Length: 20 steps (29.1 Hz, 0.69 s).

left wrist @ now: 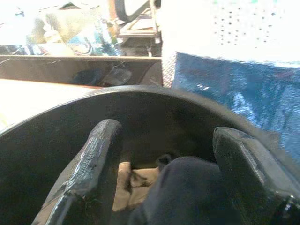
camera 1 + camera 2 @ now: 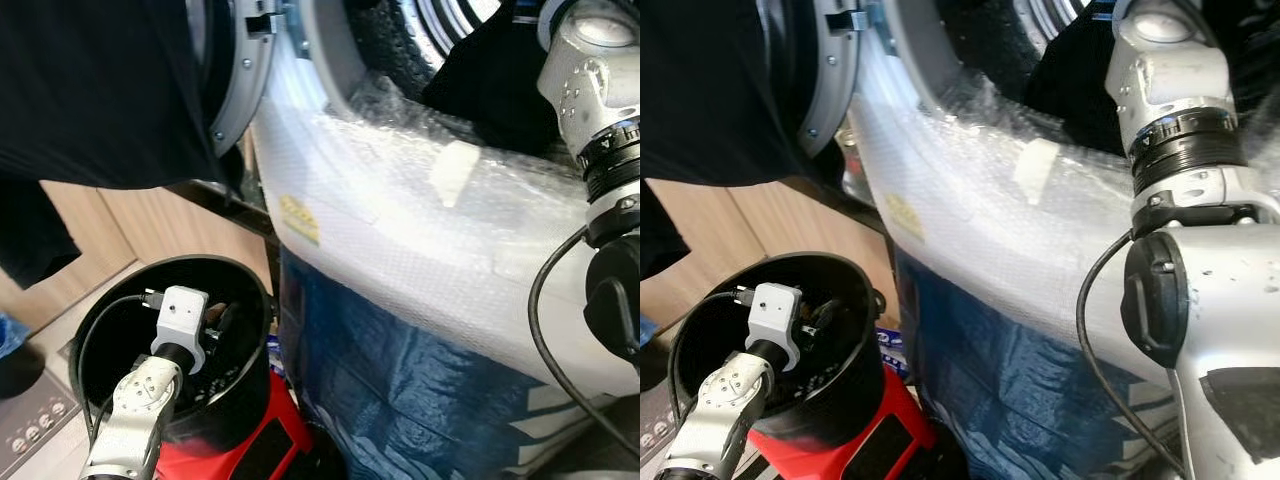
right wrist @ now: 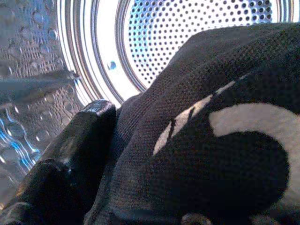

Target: Clothes washing

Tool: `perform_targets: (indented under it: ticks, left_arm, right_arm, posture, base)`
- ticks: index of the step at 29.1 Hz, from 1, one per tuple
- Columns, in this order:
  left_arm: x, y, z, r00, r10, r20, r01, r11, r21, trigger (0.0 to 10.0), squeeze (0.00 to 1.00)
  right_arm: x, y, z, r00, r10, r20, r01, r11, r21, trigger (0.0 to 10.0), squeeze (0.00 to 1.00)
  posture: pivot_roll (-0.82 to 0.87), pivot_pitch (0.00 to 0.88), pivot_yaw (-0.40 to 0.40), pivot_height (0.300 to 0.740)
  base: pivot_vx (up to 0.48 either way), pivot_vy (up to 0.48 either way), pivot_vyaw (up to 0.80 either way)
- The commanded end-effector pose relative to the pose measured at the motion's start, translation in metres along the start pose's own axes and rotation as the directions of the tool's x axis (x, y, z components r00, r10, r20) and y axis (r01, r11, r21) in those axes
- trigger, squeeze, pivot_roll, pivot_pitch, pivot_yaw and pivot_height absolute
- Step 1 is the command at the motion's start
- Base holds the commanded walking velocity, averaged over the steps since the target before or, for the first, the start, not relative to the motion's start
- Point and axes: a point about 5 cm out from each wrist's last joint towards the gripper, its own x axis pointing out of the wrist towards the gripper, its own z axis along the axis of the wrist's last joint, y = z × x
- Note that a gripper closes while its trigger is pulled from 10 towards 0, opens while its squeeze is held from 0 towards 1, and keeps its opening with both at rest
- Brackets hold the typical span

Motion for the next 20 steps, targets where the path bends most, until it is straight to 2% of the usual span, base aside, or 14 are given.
perform_targets:
  ticks: [1, 2, 3, 7, 8, 9, 16, 20]
  left_arm:
    - [-0.001, 0.0, -0.003, 1.0, -0.005, -0.007, 0.005, 1.0, 0.006, 10.0, 0.0]
    - [0.0, 0.0, -0.003, 1.0, -0.008, -0.009, 0.008, 1.0, 0.004, 10.0, 0.0]
    - [0.0, -0.001, -0.003, 1.0, -0.01, -0.01, 0.01, 1.0, 0.0, 10.0, 0.0]
    - [0.0, -0.002, -0.003, 1.0, -0.016, -0.011, 0.016, 1.0, -0.002, 10.0, 0.0]
    - [0.0, -0.003, -0.003, 1.0, -0.018, -0.013, 0.018, 1.0, -0.005, 10.0, 0.0]
    - [0.0, -0.004, -0.003, 1.0, -0.021, -0.015, 0.021, 1.0, -0.007, 10.0, 0.0]
    - [-0.001, -0.008, -0.005, 0.999, -0.041, -0.022, 0.041, 0.999, -0.018, 10.0, 0.0]
    - [-0.002, -0.009, -0.005, 0.999, -0.043, -0.022, 0.043, 0.999, -0.023, 10.0, 0.0]
  right_arm:
    - [-0.002, 0.015, 0.001, 0.997, 0.074, 0.006, -0.074, 0.997, -0.024, 10.0, 0.0]
    - [-0.005, 0.027, -0.012, 0.989, 0.145, -0.04, -0.145, 0.989, -0.005, 10.0, 0.0]
    - [-0.006, 0.032, -0.021, 0.982, 0.168, -0.082, -0.164, 0.985, 0.062, 10.0, 0.0]
    - [-0.008, 0.038, -0.025, 0.97, 0.217, -0.106, -0.213, 0.976, 0.056, 10.0, 0.0]
    - [-0.009, 0.04, -0.024, 0.965, 0.235, -0.115, -0.223, 0.969, 0.103, 10.0, 0.0]
    - [-0.009, 0.041, -0.024, 0.961, 0.252, -0.11, -0.242, 0.965, 0.096, 10.0, 0.0]
    - [-0.01, 0.033, -0.035, 0.964, 0.221, -0.147, -0.205, 0.972, 0.117, 10.0, 0.0]
    - [-0.011, 0.019, -0.034, 0.97, 0.187, -0.153, -0.164, 0.974, 0.154, 10.0, 0.0]
  posture:
    - [0.08, 0.108, 0.052, 0.74]
    - [0.08, 0.116, 0.053, 0.74]
    - [0.08, 0.116, 0.053, 0.74]
    - [0.06, 0.131, 0.056, 0.74]
    - [0.05, 0.136, 0.056, 0.74]
    - [0.05, 0.137, 0.055, 0.74]
    - [0.03, 0.152, 0.053, 0.74]
    - [0.03, 0.156, 0.047, 0.74]
  base:
    - [0.0, 0.0, 0.0]
    - [0.0, 0.0, 0.0]
    - [0.0, 0.0, 0.0]
    - [0.0, 0.0, 0.0]
    - [0.0, 0.0, 0.0]
    - [0.0, 0.0, 0.0]
    - [0.0, 0.0, 0.0]
    - [0.0, 0.0, 0.0]
